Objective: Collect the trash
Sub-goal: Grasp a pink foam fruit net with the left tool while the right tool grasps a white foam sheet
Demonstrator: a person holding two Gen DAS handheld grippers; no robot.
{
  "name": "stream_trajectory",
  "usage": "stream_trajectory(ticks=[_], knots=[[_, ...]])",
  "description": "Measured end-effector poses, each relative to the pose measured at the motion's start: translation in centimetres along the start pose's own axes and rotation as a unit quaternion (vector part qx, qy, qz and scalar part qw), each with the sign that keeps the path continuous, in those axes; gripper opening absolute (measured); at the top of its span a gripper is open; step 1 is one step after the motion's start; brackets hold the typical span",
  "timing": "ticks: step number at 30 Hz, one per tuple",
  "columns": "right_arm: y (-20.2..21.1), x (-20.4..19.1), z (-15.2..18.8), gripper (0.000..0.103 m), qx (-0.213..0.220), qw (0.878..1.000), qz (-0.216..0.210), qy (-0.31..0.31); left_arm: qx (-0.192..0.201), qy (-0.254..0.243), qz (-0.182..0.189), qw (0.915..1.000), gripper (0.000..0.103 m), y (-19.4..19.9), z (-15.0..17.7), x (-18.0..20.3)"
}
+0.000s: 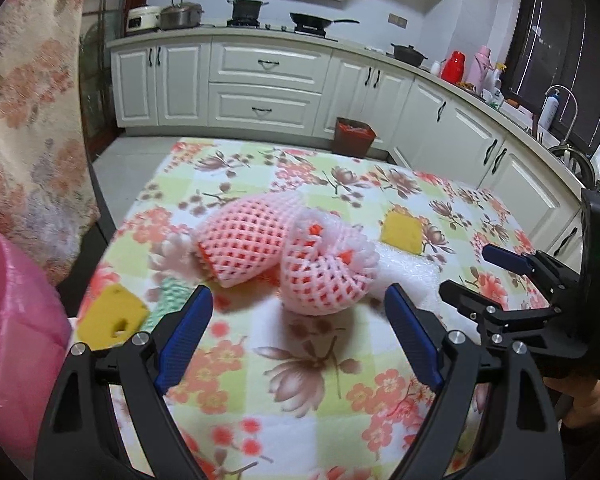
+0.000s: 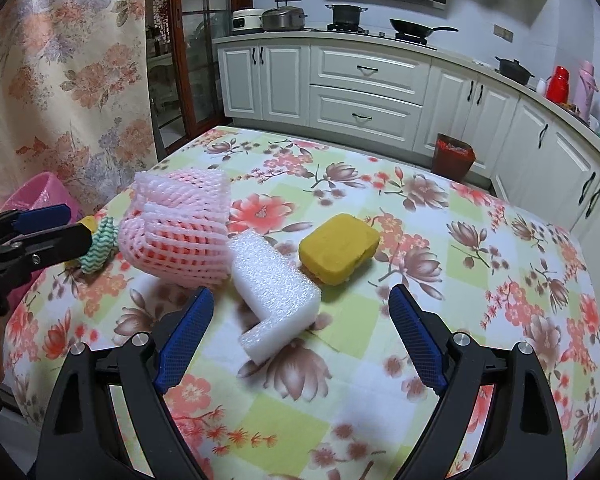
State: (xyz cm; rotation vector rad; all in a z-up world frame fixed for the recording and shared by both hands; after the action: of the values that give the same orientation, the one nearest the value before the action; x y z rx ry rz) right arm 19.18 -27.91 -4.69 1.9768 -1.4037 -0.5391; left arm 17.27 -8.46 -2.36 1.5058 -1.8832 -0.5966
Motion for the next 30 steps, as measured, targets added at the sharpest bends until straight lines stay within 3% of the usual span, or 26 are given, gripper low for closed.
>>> stream_trajectory(ticks=[15,20,24,30], knots=[[-3.9,-0.3,-1.0,0.084,-0.023,0.998,-0.028,0.055,-0.038,0.019,0.027,0.9987,0.085,-5.0,-0.8,0.6],[-5.2,-0.8,-0.5,0.065,-0.046,0.996,-0.042,0.067,-0.052,0.02,0.03,0.998,0.083,-6.2,-0.7,0.6],[-5.6,-1.0,-0.1,0.053,-0.057,0.995,-0.053,0.065,-0.061,0.017,0.032,0.9975,0.072,-6.9,-0.5,0.6],[-5.2,-1.1,0.2,0.05,-0.059,0.996,-0.052,0.05,-0.062,0.005,0.033,0.9975,0.048,-6.9,-0.5,0.9]])
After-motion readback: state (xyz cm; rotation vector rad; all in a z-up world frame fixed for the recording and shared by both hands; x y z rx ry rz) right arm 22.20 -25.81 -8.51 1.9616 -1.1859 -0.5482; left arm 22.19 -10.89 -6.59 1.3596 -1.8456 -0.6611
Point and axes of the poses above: each gripper's, at about its wrist camera, not at the fingertips, and y roughly against the way its jaws point, x to its right, z to its underside, the point moved 2 cm from there along -y, roughly the way its jaws point, and after that the axes turned 2 degrees about y, right-handed, at the moved point
